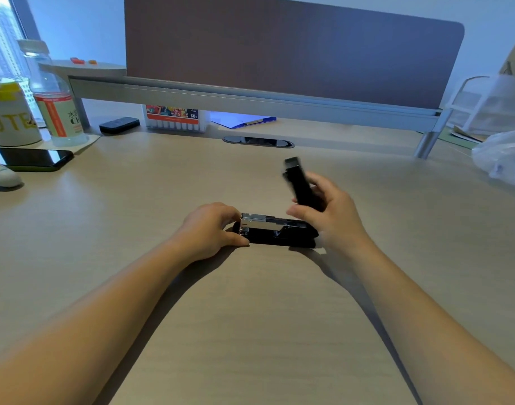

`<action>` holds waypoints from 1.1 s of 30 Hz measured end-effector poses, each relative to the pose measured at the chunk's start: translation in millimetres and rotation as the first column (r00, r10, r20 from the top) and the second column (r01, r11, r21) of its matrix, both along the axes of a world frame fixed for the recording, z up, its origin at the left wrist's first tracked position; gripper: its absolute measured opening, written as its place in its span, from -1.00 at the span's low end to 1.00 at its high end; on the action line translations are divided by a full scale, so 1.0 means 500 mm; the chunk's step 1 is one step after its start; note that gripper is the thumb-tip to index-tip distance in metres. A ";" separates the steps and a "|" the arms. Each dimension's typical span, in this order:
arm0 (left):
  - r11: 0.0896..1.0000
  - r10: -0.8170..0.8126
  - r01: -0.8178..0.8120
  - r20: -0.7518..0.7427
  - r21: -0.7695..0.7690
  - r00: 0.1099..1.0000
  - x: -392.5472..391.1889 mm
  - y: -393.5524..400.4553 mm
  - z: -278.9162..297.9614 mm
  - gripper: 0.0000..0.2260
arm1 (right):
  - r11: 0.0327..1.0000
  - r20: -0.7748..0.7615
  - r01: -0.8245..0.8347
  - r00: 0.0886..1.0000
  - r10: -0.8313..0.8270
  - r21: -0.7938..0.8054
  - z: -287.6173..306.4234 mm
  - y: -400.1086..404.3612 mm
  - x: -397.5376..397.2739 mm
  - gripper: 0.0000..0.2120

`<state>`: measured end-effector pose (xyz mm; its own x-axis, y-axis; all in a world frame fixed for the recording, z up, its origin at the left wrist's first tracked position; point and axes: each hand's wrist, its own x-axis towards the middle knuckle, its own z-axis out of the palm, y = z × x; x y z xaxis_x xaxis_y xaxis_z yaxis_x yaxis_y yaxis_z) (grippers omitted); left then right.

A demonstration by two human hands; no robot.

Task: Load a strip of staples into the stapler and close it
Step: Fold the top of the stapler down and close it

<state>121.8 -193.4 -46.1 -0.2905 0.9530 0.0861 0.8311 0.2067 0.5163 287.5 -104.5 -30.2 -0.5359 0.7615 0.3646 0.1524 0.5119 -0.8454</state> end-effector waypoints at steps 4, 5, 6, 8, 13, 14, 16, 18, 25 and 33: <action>1.000 0.002 -0.002 0.035 0.010 0.999 0.003 0.006 -0.002 -0.65 | 0.994 0.222 -0.056 0.974 0.035 0.089 -0.002 -0.007 -0.014 -0.71; 1.000 0.004 -0.004 0.041 0.012 0.999 0.002 0.007 -0.003 -0.65 | 0.990 0.261 -0.077 0.964 0.044 0.116 -0.004 -0.009 -0.016 -0.70; 1.000 0.002 -0.003 0.046 0.012 0.999 0.002 0.008 -0.004 -0.65 | 0.985 0.297 -0.089 0.954 0.043 0.146 -0.005 -0.010 -0.017 -0.67; 1.000 -0.003 0.003 0.052 0.008 0.999 0.000 0.011 -0.007 -0.65 | 0.979 0.334 -0.091 0.942 0.025 0.185 -0.009 -0.011 -0.020 -0.62; 0.999 -0.041 0.040 0.077 0.015 0.996 -0.002 0.014 -0.013 -0.66 | 0.974 0.373 -0.099 0.928 0.016 0.205 -0.011 -0.014 -0.017 -0.59; 0.999 -0.052 0.050 0.123 0.019 0.991 -0.002 0.011 -0.012 -0.67 | 0.976 0.374 -0.099 0.927 0.020 0.192 -0.013 -0.013 -0.014 -0.55; 0.998 -0.054 0.049 0.262 0.029 0.964 0.000 0.005 -0.006 -0.69 | 0.989 0.366 -0.070 0.930 0.018 0.129 -0.019 -0.010 -0.002 -0.47; 0.998 -0.031 0.011 0.369 0.056 0.929 0.004 0.001 -0.003 -0.69 | 0.997 0.368 -0.033 0.930 0.006 0.068 -0.025 -0.004 0.015 -0.43; 0.990 0.048 -0.099 0.412 0.104 0.910 0.020 0.010 -0.001 -0.51 | 0.999 0.387 0.019 0.921 -0.028 0.026 -0.039 0.002 0.033 -0.51; 0.993 0.044 -0.081 0.366 0.087 0.930 0.017 0.008 -0.004 -0.61 | 0.999 0.389 0.042 0.920 -0.051 0.029 -0.041 0.009 0.039 -0.57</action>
<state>130.3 -189.6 -48.3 -0.3781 0.9240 0.0569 0.5704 0.1842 0.8004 307.2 -100.2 -50.6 -0.6027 0.7838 0.1495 0.4916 0.5124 -0.7042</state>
